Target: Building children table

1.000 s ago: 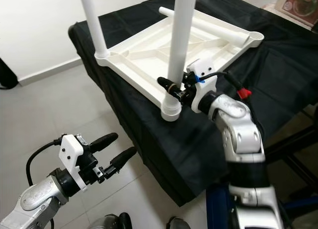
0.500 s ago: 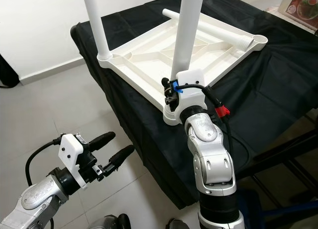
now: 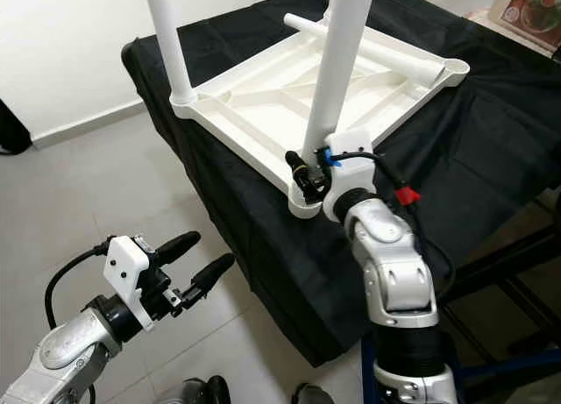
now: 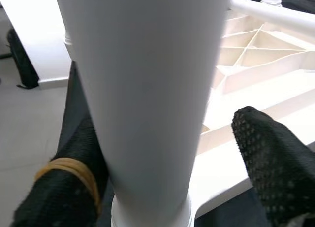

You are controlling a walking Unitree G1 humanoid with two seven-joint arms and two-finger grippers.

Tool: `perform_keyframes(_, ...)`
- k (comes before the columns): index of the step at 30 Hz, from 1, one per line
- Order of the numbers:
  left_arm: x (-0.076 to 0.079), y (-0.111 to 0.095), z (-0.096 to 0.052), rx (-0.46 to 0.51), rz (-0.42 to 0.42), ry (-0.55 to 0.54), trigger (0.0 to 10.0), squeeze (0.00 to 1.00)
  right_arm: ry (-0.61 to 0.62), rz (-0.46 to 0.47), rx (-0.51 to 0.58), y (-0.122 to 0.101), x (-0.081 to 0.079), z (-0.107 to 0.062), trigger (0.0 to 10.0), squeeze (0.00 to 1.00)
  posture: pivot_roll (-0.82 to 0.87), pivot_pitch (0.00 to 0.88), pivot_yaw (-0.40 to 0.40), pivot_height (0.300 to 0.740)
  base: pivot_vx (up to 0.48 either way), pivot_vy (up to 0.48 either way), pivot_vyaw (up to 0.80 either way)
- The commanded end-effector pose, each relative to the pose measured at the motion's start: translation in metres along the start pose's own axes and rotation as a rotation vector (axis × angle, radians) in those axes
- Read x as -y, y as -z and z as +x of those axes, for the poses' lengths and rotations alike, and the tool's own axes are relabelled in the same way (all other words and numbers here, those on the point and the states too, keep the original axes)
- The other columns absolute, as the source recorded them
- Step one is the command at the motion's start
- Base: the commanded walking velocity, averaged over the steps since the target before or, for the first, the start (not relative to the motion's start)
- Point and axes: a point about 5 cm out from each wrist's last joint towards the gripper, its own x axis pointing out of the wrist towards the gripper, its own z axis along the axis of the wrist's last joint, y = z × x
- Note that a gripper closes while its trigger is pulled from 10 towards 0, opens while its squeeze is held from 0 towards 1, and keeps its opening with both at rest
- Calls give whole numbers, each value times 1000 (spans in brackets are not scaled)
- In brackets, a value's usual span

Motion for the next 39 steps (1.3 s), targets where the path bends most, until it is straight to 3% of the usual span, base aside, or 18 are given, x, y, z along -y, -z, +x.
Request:
perform_keyframes(1, 2, 4, -1, -13, -2, -2, 10000, 0, -94, -14, 21, -6, 9, 1, 10000, 1000, -25, 213, -6, 740, 0, 0, 0)
perform_keyframes(3, 2, 4, -1, -13, -3, -2, 10000, 0, -120, -26, 22, -7, 12, 2, 10000, 1000, -25, 213, -6, 740, 0, 0, 0)
perform_keyframes(7, 4, 4, -1, -14, -1, 1, 10000, 0, -290, -39, 41, -18, 16, 7, 10000, 1000, -15, 214, -8, 740, 0, 0, 0)
perform_keyframes(9, 4, 4, -1, -14, -1, 1, 10000, 0, -290, -39, 41, -18, 16, 7, 10000, 1000, -15, 214, -8, 740, 0, 0, 0)
perform_keyframes(10, 4, 4, -2, -15, 0, 2, 10000, 0, -390, -49, 49, -24, 16, 8, 10000, 933, -13, 215, -9, 740, 0, 0, 0)
perform_keyframes(12, 4, 4, -2, -15, 0, 2, 10000, 0, -390, -49, 49, -24, 16, 8, 10000, 933, -13, 215, -9, 740, 0, 0, 0)
perform_keyframes(13, 3, 4, -2, -16, 1, 2, 10000, 0, -514, -46, 43, -29, 17, 8, 10000, 0, -4, 219, -9, 740, 0, 0, 0)
perform_keyframes(15, 4, 4, -2, -17, 2, 4, 10000, 0, -671, -31, 18, -33, 25, 7, 10000, 0, 1, 218, -11, 740, 0, 0, 0)
perform_keyframes(23, 6, 5, -4, -26, 10, 10, 10000, 0, -712, -56, 56, -46, 43, 16, 10000, 0, 22, 212, -4, 740, 0, 0, 0)
perform_keyframes(24, 6, 5, -4, -27, 11, 12, 10000, 0, -717, -53, 63, -46, 42, 17, 1529, 0, 24, 212, -3, 740, 0, 0, 0)
perform_keyframes(27, 6, 5, -4, -28, 11, 13, 10000, 0, -723, -53, 66, -46, 42, 18, 1529, 0, 24, 212, -3, 740, 0, 0, 0)
perform_keyframes(28, 6, 5, -4, -29, 13, 14, 10000, 0, -735, -45, 69, -46, 41, 18, 0, 0, 28, 212, -4, 740, 0, 0, 0)
perform_keyframes(32, 7, 5, -3, -30, 16, 15, 10000, 0, -770, -38, 76, -47, 46, 19, 0, 0, 29, 211, -4, 740, 0, 0, 0)
perform_keyframes(39, 6, 5, -3, -29, 13, 13, 10000, 0, -642, -76, 89, -47, 61, 22, 0, 0, 18, 210, -4, 740, 0, 0, 0)
